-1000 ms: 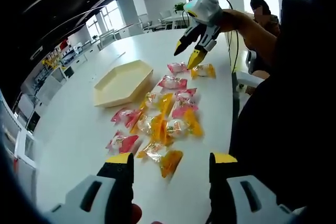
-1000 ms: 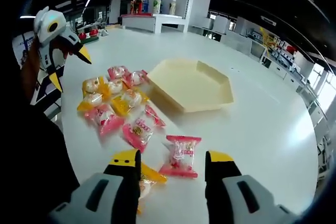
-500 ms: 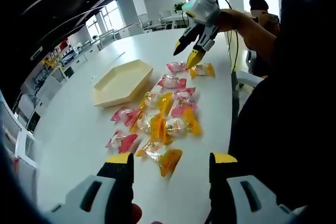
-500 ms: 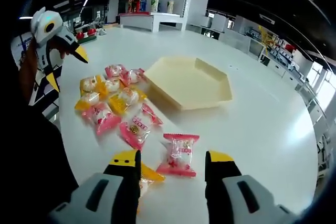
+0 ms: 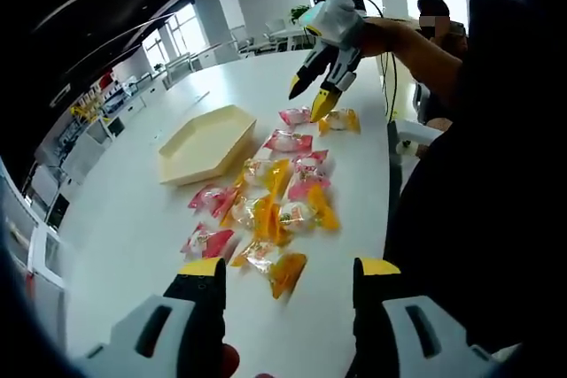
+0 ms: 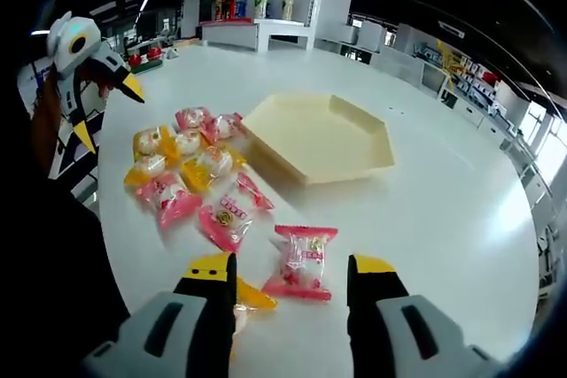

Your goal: Pick up the marshmallows scattered on the table and place them into the bowl on the table

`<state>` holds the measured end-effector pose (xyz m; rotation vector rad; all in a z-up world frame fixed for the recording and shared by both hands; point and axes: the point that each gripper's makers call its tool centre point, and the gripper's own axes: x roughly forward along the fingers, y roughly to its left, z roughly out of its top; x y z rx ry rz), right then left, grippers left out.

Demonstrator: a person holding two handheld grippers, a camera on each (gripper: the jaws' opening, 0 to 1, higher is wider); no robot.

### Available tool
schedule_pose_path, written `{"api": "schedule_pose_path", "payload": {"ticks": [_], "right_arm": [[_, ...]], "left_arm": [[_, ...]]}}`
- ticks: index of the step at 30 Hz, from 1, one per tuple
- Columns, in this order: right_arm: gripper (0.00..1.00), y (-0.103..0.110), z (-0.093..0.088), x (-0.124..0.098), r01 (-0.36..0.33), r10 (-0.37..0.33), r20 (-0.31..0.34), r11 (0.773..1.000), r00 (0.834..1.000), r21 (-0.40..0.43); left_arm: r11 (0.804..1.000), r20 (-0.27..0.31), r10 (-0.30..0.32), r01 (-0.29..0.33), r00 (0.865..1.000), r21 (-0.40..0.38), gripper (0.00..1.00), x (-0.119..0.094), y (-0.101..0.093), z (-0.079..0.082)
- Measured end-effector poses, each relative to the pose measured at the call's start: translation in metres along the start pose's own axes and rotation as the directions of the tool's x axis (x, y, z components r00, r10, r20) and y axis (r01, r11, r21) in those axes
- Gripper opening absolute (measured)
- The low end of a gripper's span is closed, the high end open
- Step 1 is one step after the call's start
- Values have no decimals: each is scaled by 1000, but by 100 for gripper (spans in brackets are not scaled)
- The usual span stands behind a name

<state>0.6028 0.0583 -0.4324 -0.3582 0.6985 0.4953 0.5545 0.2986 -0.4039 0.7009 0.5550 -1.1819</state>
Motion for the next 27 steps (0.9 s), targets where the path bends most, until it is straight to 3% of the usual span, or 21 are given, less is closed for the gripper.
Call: {"api": "schedule_pose_path", "payload": {"ticks": [27], "right_arm": [[50,-2,-7,7,-12,12,-15,1000,1000,12]], "left_arm": [[1000,-11,-13,13,1000,-1,58,4,0,-5]]}}
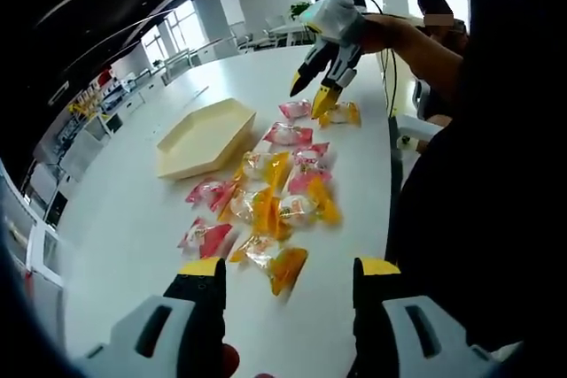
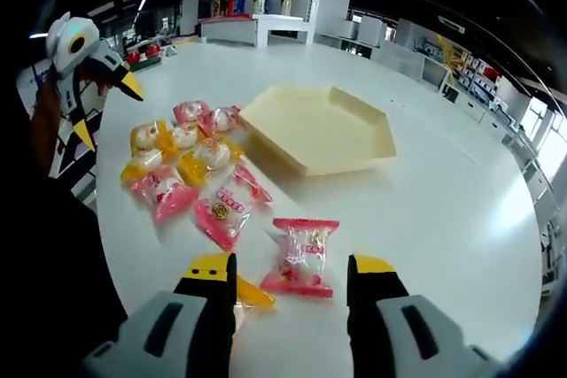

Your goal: Pick up the marshmallows scattered on the table and place them into the bowl on the table

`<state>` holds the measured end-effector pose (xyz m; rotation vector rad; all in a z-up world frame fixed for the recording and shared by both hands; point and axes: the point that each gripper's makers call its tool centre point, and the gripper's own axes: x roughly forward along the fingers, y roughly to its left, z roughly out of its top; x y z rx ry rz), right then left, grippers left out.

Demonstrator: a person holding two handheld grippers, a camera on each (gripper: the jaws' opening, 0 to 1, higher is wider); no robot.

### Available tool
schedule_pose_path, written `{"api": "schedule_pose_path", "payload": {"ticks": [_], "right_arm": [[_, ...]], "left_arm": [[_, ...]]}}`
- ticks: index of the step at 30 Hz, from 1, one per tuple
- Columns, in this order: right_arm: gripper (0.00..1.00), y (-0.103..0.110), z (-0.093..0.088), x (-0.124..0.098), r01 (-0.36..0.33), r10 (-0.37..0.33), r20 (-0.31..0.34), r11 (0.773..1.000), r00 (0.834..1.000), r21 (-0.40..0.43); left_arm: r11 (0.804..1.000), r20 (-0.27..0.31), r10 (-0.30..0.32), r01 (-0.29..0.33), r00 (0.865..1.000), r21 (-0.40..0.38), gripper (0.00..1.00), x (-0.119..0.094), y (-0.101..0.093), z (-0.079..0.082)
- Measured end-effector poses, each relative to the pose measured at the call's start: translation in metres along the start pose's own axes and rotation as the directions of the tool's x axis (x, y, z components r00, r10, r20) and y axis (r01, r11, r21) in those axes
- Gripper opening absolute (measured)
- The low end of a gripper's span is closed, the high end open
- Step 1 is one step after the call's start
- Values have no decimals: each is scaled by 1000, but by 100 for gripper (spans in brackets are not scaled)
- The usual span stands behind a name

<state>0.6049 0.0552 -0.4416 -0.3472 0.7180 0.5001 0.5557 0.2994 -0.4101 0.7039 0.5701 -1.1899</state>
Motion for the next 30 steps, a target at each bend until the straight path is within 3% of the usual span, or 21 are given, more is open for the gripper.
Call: {"api": "schedule_pose_path", "payload": {"ticks": [25,28,30], "right_arm": [[50,2,-2,-2,-9,9,5,1000,1000,22],[49,4,0,-2,-17,17,20,999,1000,29],[48,2,6,-1,-23,19,63,998,998,59]], "left_arm": [[1000,-1,-12,12,1000,0,58,4,-1,1],[1000,9,-14,14,1000,5,58,2,-2,3],[1000,9,-17,17,1000,0,58,3,-3,2]]}}
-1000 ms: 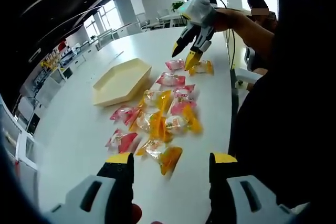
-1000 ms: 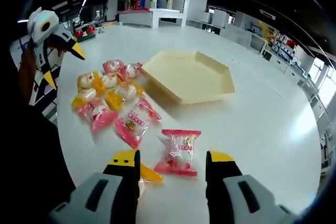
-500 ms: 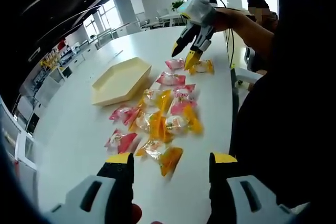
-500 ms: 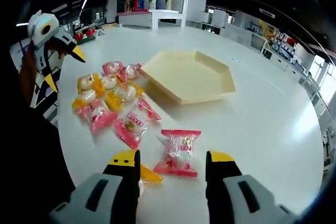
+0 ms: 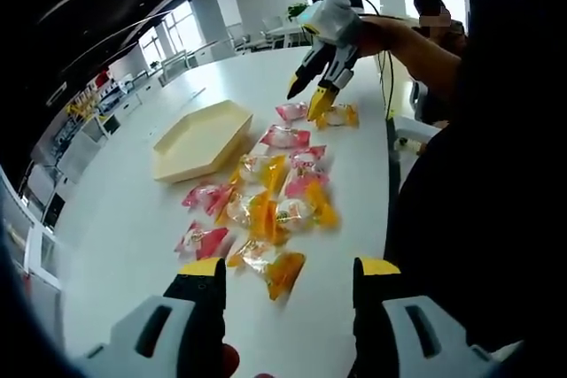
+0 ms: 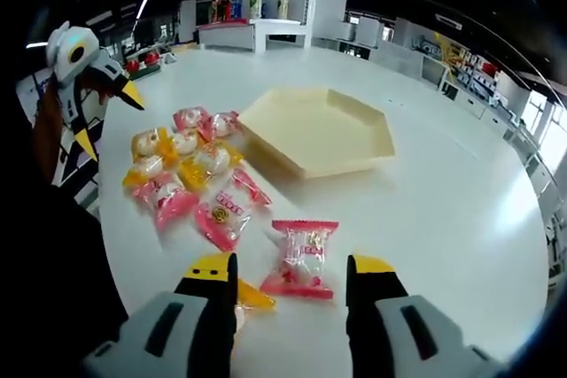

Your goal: Pick up the marshmallows scattered on the table and place them into the bowl on the table

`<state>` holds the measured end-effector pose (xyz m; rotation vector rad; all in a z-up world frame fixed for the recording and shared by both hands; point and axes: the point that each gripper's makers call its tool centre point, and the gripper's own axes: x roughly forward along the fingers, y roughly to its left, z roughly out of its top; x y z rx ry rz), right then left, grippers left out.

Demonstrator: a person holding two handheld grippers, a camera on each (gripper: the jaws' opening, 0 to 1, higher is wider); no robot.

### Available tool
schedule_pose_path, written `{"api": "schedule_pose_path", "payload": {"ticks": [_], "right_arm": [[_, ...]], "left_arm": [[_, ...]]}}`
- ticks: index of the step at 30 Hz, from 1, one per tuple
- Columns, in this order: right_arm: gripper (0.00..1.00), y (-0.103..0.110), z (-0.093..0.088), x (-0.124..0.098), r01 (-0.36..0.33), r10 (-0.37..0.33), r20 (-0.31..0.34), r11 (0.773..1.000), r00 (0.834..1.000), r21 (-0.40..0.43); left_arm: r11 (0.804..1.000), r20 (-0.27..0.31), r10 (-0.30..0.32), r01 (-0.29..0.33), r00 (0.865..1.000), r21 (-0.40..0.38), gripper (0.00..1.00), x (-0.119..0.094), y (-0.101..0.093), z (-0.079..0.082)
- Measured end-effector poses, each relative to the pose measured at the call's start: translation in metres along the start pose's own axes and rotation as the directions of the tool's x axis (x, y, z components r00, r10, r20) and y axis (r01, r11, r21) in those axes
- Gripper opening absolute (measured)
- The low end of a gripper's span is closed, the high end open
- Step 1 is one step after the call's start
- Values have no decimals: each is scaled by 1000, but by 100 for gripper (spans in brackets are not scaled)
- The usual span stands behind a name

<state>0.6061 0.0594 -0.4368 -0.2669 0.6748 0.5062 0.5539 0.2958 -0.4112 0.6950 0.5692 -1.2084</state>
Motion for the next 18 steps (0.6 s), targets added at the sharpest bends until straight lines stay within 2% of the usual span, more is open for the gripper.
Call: {"api": "schedule_pose_path", "payload": {"ticks": [2,13,18], "right_arm": [[48,1,1,1,-23,23,13,999,1000,32],[46,-2,-3,6,-11,11,-6,999,1000,37],[40,-1,-3,10,-10,10,-3,1000,1000,30]], "left_arm": [[1000,-10,3,-3,1000,2,58,1,1,-2],[1000,1,-3,3,1000,-4,58,2,0,-2],[1000,-5,1,-1,1000,-9,58,2,2,-5]]}}
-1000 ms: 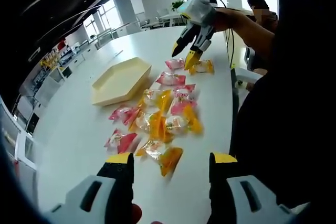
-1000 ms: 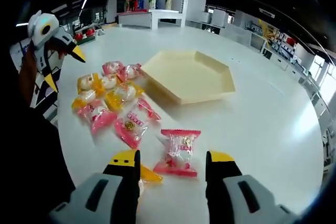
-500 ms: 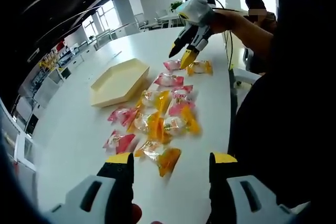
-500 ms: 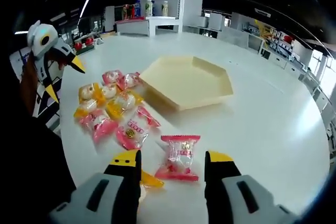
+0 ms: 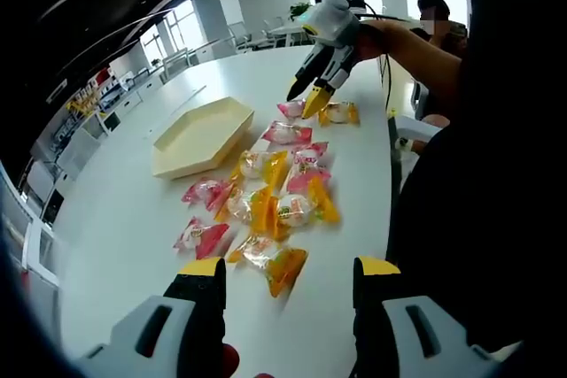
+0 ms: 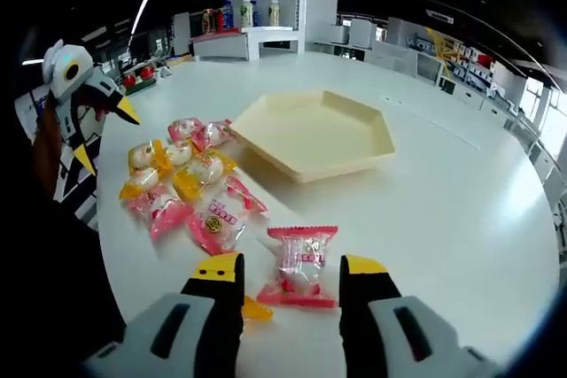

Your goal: Pick up the marshmallows scattered on the table and place them into the bowl on the table

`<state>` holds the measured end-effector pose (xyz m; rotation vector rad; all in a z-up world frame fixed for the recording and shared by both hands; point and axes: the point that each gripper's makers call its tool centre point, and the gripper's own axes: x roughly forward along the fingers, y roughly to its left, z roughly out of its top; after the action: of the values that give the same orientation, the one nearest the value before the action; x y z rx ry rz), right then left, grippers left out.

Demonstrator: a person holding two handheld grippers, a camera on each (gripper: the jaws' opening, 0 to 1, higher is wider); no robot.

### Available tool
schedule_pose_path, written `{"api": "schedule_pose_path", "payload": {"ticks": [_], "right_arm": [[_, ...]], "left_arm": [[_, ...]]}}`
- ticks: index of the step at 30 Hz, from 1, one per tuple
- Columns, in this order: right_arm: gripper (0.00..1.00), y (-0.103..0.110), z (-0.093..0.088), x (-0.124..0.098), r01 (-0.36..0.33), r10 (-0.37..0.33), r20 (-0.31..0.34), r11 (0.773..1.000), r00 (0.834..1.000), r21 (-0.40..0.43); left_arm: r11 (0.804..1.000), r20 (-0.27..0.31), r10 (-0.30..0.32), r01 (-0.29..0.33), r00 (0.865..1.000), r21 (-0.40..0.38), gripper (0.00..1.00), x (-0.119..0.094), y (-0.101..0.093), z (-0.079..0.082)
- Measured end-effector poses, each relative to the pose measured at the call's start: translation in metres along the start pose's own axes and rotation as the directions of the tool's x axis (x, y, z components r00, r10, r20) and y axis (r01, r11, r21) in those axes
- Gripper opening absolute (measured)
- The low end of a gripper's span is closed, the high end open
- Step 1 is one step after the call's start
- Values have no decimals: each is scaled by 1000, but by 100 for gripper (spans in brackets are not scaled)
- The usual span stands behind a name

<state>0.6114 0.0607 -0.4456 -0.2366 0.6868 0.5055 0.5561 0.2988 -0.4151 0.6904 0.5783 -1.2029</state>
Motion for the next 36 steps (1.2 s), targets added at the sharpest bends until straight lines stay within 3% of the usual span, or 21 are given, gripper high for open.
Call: {"api": "schedule_pose_path", "payload": {"ticks": [8,13,17,36], "right_arm": [[39,-1,-1,3,1,-1,-1,1000,1000,10],[38,-2,-4,5,-2,2,-7,1000,1000,16],[37,-2,-7,7,-3,4,-10,1000,1000,17],[29,-4,-7,9,-2,2,8,1000,1000,0]], "left_arm": [[1000,-4,-2,2,1000,0,58,0,-1,-1],[1000,40,9,-8,999,-14,58,-2,3,8],[1000,12,13,-13,1000,-5,58,1,4,2],[1000,-4,-6,6,1000,-12,58,5,0,-2]]}}
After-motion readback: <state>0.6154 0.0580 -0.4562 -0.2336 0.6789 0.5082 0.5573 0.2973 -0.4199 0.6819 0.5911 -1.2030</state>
